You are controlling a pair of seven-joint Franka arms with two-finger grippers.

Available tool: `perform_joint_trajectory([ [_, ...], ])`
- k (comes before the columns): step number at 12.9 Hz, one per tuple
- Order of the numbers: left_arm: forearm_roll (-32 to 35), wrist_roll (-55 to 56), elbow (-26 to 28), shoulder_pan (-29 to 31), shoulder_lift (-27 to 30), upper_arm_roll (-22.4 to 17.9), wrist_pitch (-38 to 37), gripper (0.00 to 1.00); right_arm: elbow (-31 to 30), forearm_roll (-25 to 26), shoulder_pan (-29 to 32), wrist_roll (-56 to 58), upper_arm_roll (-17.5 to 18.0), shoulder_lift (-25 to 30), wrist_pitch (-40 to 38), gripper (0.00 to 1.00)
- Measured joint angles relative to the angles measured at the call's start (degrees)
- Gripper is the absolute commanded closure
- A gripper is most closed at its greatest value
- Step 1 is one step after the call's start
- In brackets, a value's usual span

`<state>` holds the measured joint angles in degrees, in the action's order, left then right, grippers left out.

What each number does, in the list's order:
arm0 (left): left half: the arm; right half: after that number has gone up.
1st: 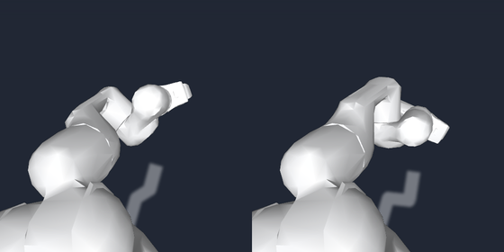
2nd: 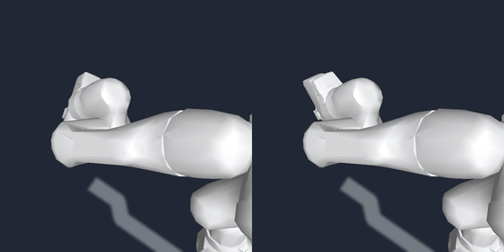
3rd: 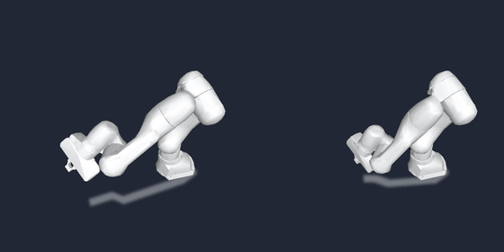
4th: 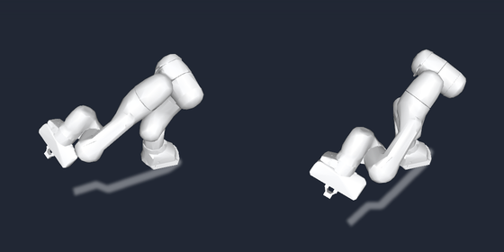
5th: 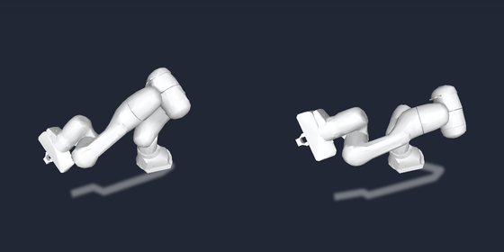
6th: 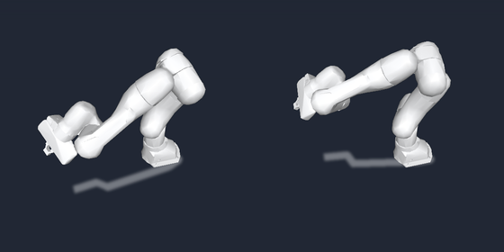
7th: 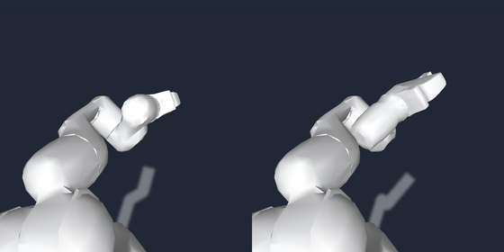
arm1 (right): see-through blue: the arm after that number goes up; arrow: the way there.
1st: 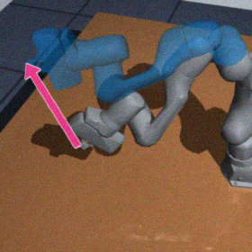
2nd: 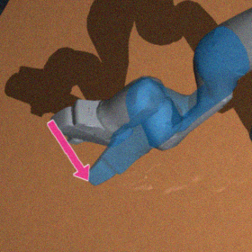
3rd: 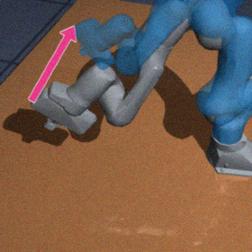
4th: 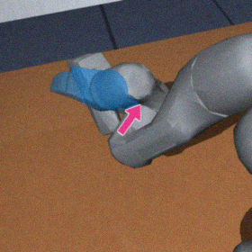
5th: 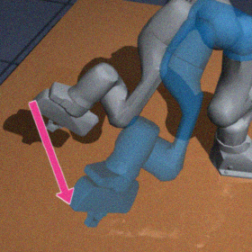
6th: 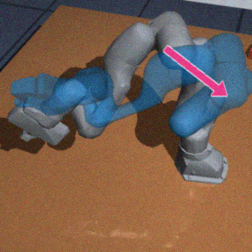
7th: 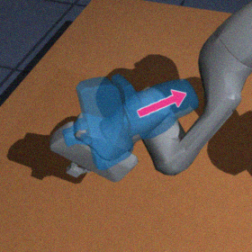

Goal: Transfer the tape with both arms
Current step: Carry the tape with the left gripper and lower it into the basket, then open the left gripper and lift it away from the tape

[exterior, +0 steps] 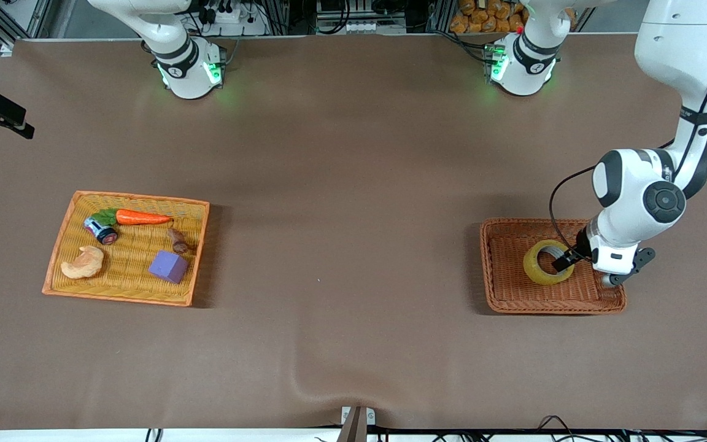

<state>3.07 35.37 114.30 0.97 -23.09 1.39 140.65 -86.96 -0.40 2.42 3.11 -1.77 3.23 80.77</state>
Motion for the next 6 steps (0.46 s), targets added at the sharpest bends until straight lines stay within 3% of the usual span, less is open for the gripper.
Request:
perform_joint_trajectory([
  [4, 0.0, -1.1, -0.6, -0.1, 4.7, 3.4, -2.6, 0.00, 0.0, 0.0, 0.0, 0.0, 0.0, 0.0, 0.0, 0.00],
  [6, 0.0, -3.0, -3.1, -0.1, 7.1, 5.5, -8.6, 0.00, 0.0, 0.0, 0.0, 0.0, 0.0, 0.0, 0.0, 0.00],
])
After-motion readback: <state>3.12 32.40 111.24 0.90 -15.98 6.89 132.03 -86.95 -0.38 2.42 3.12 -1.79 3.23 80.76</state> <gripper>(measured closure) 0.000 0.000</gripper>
